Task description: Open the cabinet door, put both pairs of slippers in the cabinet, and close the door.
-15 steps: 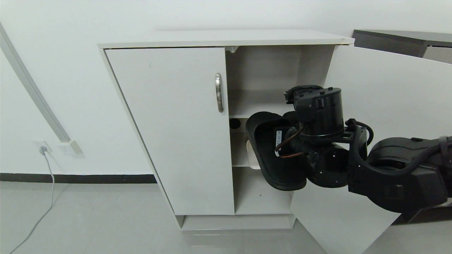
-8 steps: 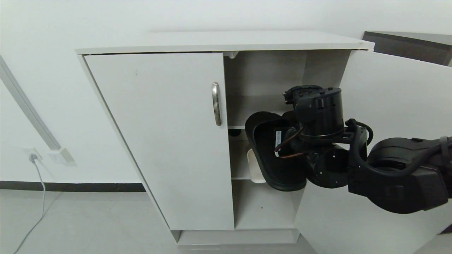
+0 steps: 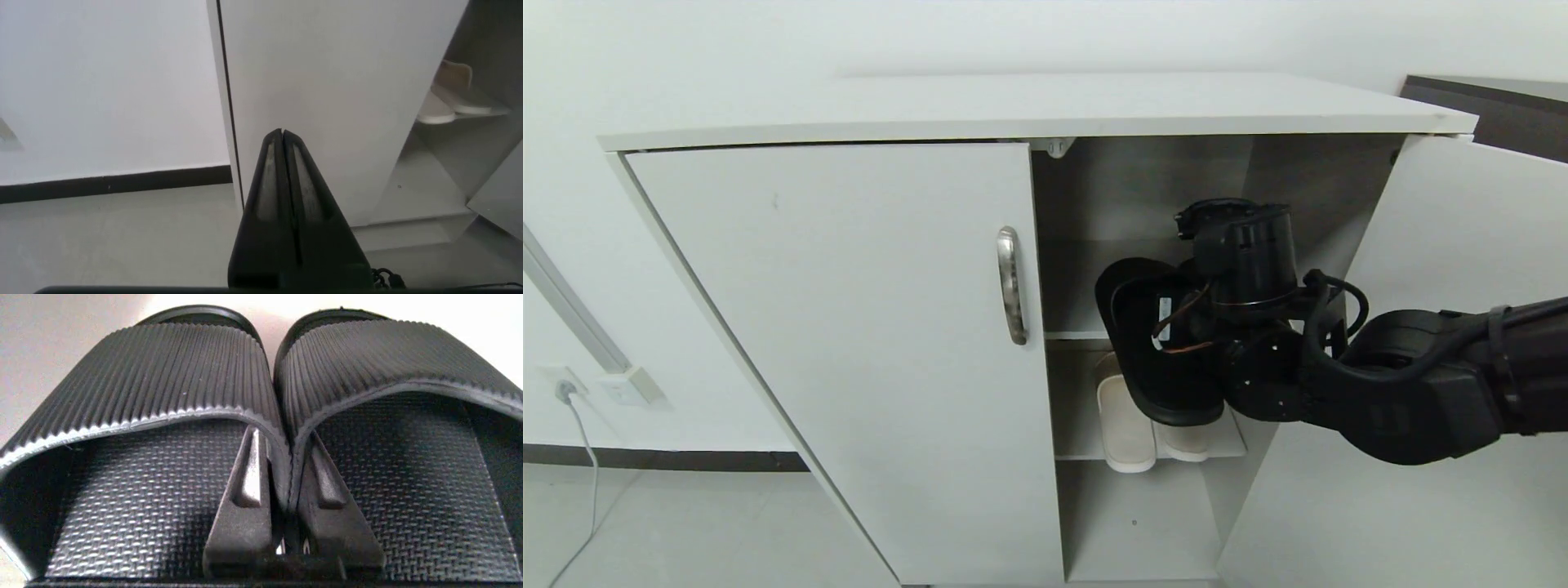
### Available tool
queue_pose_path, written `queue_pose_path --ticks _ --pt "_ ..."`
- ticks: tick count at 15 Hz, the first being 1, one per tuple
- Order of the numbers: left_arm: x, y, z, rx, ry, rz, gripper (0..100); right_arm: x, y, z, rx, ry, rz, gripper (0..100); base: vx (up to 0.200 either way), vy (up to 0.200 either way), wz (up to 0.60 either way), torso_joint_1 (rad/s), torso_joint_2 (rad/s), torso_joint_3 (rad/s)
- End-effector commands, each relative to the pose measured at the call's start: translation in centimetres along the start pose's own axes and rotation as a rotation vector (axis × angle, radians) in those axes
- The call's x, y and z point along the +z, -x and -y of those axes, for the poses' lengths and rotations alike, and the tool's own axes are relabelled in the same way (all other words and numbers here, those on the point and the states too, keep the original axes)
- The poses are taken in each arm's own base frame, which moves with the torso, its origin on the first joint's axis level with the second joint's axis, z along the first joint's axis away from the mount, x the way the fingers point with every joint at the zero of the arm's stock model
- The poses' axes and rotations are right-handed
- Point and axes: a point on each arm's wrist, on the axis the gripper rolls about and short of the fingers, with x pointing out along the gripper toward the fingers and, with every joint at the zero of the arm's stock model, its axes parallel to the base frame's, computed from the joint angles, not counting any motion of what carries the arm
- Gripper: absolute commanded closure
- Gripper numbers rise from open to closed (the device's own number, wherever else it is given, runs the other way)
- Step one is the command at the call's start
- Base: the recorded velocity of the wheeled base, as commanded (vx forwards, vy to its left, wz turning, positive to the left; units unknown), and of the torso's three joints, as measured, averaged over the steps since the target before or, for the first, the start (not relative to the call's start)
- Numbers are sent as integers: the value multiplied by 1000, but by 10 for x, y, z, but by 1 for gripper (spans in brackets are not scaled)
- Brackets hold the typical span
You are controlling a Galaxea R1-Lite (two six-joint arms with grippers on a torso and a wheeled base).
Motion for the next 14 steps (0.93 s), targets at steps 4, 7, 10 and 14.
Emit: queue_pose_path --ticks 4,7,10,14 --pt "0 0 0 0 0 0 100 4 -30 -11 -30 3 -5 100 0 0 0 0 0 0" --pt "0 0 0 0 2 0 100 15 -45 -11 -55 -3 -6 100 0 0 0 0 0 0" --pt "0 0 0 0 2 0 100 22 -52 -12 -67 -5 -8 100 0 0 0 0 0 0" --pt "0 0 0 0 2 0 100 22 -62 -12 -71 -12 -5 100 0 0 0 0 0 0"
